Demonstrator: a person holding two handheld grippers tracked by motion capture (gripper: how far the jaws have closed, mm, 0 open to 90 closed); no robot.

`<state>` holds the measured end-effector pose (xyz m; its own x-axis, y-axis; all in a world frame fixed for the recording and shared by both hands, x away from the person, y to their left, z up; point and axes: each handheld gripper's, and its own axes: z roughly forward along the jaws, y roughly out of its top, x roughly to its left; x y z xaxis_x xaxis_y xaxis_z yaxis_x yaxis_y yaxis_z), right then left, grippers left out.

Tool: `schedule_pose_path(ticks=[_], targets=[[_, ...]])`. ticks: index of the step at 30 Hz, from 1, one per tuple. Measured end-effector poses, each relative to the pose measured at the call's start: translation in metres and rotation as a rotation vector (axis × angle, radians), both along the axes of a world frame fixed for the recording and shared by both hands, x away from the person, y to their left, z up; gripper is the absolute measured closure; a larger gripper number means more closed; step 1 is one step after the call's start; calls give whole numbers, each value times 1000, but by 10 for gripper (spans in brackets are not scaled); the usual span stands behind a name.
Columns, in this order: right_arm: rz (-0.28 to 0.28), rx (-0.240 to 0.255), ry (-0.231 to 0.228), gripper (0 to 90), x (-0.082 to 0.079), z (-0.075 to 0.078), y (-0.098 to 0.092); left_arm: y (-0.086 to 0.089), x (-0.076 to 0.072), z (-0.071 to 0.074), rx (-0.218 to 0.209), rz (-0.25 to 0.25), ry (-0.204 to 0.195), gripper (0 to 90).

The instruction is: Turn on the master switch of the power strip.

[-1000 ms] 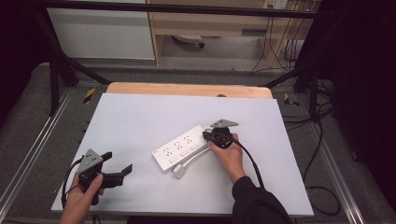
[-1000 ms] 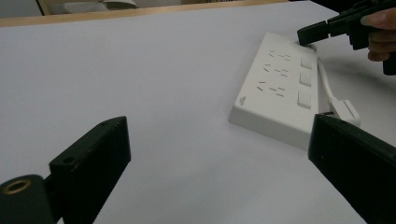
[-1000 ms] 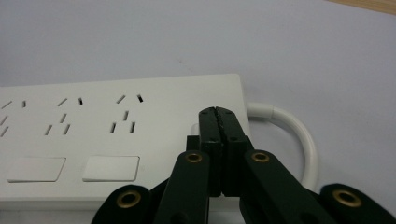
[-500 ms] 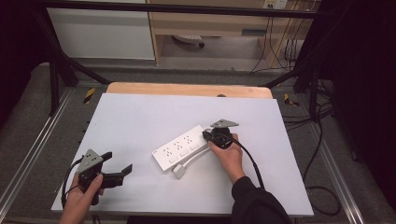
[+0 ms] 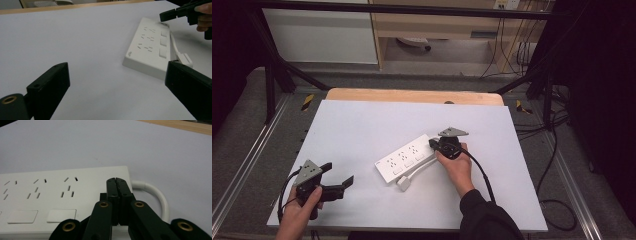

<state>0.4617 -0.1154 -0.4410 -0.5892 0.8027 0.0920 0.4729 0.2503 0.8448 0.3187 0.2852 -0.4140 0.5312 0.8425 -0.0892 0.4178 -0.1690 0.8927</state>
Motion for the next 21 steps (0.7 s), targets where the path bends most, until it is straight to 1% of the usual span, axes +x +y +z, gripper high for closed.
schedule_pose_path(ticks=[9,13,17,21], targets=[[-4,11,-21,900,-1,5,-3,0,0,0,1,0,-1,58],[-6,23,-16,898,-1,7,-4,0,0,0,1,1,-1,58],[-8,43,-13,863,-2,10,-6,0,0,0,2,1,-1,58],[-8,55,-20,837,-2,13,-8,0,0,0,1,3,-1,58]])
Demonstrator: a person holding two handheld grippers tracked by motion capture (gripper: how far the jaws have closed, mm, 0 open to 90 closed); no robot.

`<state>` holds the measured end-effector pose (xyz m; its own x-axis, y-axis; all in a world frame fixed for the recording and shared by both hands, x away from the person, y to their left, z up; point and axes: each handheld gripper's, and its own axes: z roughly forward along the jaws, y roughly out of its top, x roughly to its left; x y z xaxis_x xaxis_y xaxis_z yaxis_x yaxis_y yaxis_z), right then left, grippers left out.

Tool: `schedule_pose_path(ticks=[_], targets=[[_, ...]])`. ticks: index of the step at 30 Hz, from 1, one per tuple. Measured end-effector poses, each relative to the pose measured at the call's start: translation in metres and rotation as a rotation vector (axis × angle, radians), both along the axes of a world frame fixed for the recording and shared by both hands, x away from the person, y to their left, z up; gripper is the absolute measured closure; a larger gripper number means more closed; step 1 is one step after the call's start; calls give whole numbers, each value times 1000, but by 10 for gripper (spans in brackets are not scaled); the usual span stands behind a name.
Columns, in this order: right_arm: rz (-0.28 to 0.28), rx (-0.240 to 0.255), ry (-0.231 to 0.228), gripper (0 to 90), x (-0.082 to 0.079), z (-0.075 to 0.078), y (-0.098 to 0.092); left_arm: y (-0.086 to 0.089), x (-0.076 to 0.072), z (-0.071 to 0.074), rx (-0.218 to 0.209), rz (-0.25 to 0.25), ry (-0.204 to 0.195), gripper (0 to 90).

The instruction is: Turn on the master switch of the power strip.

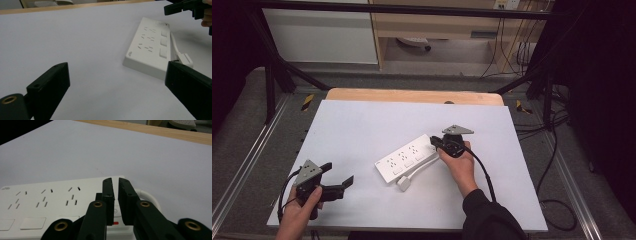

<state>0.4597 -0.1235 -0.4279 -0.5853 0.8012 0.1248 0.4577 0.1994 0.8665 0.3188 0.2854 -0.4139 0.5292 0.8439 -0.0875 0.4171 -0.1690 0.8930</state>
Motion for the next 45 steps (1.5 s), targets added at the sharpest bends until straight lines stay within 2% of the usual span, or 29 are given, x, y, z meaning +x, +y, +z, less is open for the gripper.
schedule_pose_path(ticks=[3,7,9,22,35,38,45], targets=[[-7,14,4,793,0,2,-1,0,0,0,0,0,0,57],[-31,36,11,670,-1,6,-3,0,0,0,0,0,0,58],[-31,45,10,641,-2,9,-4,0,0,0,-1,-2,0,58],[-77,81,10,277,-7,31,-21,0,0,0,0,0,-1,57],[-103,99,0,75,-14,49,-41,-1,0,-1,9,6,3,58],[-110,82,-21,69,-16,53,-44,0,0,-1,5,8,2,57],[-122,78,-92,66,-21,62,-49,-1,0,-1,7,4,5,57]])
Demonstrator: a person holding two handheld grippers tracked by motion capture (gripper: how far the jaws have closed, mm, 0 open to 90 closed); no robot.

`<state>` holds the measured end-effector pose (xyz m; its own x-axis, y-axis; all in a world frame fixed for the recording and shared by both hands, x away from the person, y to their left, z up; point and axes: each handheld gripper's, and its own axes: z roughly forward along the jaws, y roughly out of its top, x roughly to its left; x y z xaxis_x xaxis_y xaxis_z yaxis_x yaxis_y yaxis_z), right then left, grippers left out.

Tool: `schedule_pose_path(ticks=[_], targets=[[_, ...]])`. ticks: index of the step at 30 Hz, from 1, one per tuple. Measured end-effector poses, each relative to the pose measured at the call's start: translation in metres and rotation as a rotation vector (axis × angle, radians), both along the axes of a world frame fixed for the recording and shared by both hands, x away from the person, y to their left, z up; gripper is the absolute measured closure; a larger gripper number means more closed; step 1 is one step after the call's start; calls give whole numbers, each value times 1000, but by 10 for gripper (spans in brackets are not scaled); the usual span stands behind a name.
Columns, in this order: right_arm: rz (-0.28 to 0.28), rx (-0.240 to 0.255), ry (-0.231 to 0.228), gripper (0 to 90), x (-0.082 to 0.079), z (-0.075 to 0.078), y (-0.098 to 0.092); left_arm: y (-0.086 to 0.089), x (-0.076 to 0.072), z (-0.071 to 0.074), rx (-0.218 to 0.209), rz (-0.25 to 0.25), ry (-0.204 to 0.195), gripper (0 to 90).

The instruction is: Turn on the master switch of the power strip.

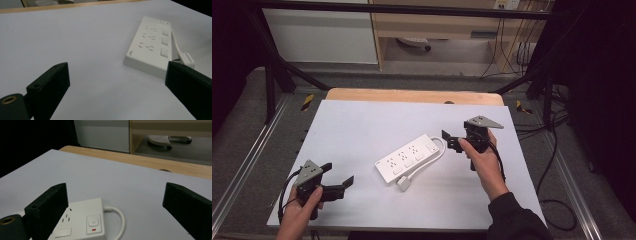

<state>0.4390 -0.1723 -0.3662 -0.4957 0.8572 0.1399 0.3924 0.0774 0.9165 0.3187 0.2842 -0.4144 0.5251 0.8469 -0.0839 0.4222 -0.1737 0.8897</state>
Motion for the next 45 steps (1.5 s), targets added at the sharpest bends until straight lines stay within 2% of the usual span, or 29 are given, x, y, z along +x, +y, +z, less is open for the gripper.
schedule_pose_path(ticks=[11,19,32,45], targets=[[-18,16,-22,75,-7,12,-17,1,0,-1,-1,7,4,57],[-15,-3,-43,75,-19,19,-36,0,1,-1,3,12,5,57],[-54,25,-58,76,-42,11,-69,1,1,-1,0,18,6,57],[-77,3,-56,85,-65,-12,-87,1,1,-1,4,18,7,57]])
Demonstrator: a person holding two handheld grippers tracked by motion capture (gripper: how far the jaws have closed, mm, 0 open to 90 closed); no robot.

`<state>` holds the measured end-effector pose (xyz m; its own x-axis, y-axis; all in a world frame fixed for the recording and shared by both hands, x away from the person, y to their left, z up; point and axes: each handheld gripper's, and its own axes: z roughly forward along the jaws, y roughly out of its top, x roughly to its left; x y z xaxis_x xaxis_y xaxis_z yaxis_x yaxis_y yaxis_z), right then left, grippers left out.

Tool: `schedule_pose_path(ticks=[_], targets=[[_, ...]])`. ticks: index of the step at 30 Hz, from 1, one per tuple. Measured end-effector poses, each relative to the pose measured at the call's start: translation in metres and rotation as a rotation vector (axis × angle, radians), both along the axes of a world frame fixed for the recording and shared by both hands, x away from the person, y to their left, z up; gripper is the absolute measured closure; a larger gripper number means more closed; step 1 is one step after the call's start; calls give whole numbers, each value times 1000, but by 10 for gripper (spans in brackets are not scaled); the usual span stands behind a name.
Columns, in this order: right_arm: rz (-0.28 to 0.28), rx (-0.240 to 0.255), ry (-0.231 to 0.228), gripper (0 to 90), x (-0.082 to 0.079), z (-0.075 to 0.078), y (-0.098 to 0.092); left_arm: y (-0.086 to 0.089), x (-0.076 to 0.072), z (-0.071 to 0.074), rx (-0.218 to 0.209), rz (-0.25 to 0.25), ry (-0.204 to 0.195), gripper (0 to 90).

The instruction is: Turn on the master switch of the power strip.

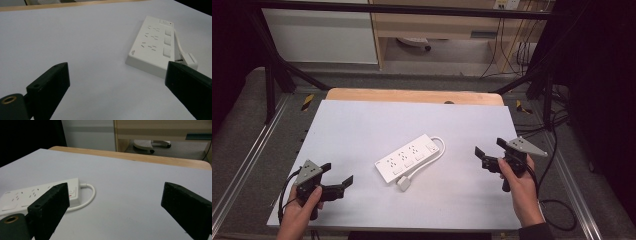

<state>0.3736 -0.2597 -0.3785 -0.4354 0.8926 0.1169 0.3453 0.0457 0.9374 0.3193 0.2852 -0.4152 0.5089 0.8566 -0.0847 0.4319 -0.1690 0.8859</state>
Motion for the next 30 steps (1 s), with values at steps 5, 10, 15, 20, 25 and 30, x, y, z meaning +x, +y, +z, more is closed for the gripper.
schedule_pose_path(ticks=[5,10,15,20,25,30], targets=[[-15,-5,-4,87,-8,-8,-9,0,0,0,-2,3,3,57],[-28,-6,-4,89,-15,-15,-16,-1,0,0,-2,2,3,57],[-38,-14,0,89,-19,-22,-23,0,0,0,-3,5,3,57],[-46,-23,4,88,-22,-30,-28,0,0,0,-2,4,3,57],[-42,-35,8,86,-23,-40,-28,0,0,0,-3,4,3,57],[-36,-46,36,84,-23,-53,-26,0,0,0,0,3,0,57]])
